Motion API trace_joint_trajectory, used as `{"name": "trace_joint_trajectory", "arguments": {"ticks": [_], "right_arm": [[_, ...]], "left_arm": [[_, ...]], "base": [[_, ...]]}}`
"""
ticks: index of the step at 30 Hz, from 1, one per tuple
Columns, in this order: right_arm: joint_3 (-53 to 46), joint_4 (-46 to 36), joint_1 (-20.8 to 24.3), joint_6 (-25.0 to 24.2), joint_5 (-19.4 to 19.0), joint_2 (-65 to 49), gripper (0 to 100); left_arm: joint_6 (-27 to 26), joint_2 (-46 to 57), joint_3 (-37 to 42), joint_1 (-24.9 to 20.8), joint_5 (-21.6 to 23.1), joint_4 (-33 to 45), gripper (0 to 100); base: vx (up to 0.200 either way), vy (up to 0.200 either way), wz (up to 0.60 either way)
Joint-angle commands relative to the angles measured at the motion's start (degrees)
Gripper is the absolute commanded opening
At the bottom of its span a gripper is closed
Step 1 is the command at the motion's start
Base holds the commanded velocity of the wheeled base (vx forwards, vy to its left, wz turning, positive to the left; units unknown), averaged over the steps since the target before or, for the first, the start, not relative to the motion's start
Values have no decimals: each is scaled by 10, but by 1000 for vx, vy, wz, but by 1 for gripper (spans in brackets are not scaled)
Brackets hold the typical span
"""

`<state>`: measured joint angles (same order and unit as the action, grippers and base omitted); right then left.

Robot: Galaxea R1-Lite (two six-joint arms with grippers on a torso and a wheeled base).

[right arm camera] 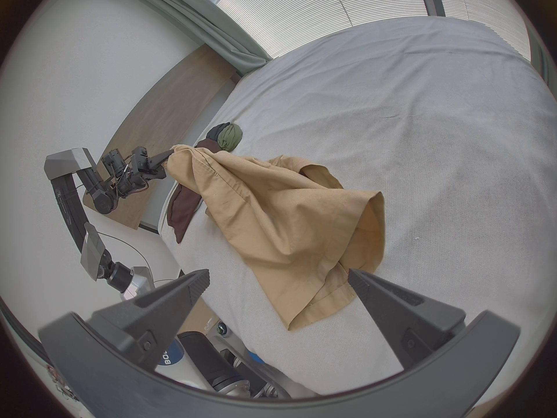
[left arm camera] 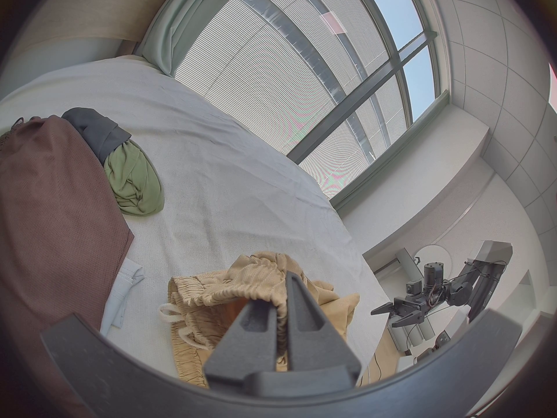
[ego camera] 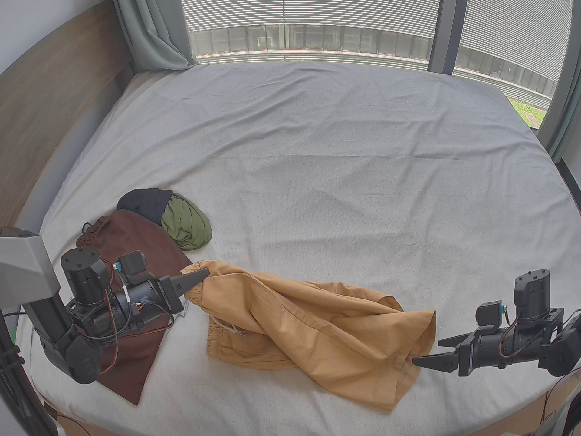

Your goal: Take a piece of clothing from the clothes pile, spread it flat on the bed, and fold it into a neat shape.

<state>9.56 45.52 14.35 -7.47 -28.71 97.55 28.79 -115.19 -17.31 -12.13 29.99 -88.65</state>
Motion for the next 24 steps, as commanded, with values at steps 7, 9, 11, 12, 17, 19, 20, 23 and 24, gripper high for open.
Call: {"name": "trace_joint_trajectory", "arguments": {"ticks": [7,9,11,12,17,19,20,23,24], "right_arm": [[-41,122,2,0,1,126,100],[-48,155,3,0,1,148,100],[-53,185,3,0,1,168,100],[-55,193,3,0,1,173,100],[-73,270,4,-2,1,222,100],[-80,297,5,-3,2,239,100],[-83,312,6,-6,2,249,100],[-95,358,12,-17,3,275,100],[-95,371,15,-21,4,286,100]], "left_arm": [[0,-1,-1,0,1,0,0],[0,-2,-1,0,1,0,0],[0,-1,-1,0,0,0,0],[0,-1,-1,0,1,0,0],[0,-2,-1,0,0,0,0],[0,-2,-1,0,0,0,0],[0,-2,-2,0,0,0,0],[0,-2,-2,0,1,0,0],[0,-2,-1,0,0,0,0]], "base": [[0,0,0],[0,0,0],[0,0,0],[0,0,0],[0,0,0],[0,0,0],[0,0,0],[0,0,0],[0,0,0]]}}
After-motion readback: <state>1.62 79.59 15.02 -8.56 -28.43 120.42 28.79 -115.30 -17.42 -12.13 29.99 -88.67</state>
